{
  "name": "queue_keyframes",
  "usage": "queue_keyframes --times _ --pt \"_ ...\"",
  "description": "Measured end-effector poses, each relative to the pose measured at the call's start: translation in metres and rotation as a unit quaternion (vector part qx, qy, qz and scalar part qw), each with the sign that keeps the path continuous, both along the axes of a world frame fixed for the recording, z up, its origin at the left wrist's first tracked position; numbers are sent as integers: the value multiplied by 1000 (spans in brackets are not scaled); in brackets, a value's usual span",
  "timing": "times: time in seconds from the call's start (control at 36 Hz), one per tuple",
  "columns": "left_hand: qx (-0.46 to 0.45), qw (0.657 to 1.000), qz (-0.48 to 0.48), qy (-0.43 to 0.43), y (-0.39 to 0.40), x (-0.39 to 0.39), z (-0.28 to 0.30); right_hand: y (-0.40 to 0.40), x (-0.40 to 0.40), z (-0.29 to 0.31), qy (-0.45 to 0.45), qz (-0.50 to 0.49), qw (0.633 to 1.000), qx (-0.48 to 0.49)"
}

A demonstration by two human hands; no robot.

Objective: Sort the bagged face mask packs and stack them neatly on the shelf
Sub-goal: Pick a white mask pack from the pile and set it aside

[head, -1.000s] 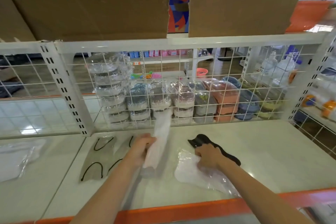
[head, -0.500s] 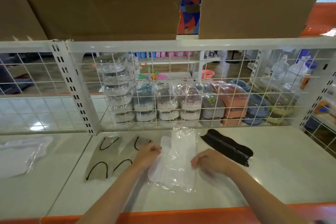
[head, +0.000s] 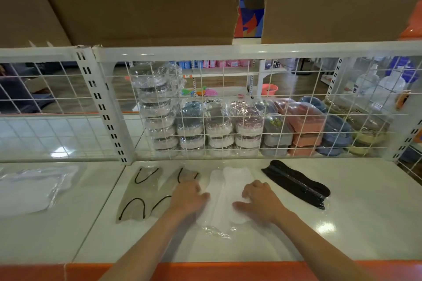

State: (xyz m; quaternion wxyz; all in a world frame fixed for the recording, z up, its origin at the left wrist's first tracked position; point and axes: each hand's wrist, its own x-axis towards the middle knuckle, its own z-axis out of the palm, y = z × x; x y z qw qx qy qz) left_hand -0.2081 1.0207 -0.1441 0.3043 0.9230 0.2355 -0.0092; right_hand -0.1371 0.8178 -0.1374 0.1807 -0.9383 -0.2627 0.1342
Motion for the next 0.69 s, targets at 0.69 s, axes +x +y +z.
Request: queue_keyframes --times 0.69 --pt "-455 880 101 -88 28 -18 18 -19 26 36 158 -212 894 363"
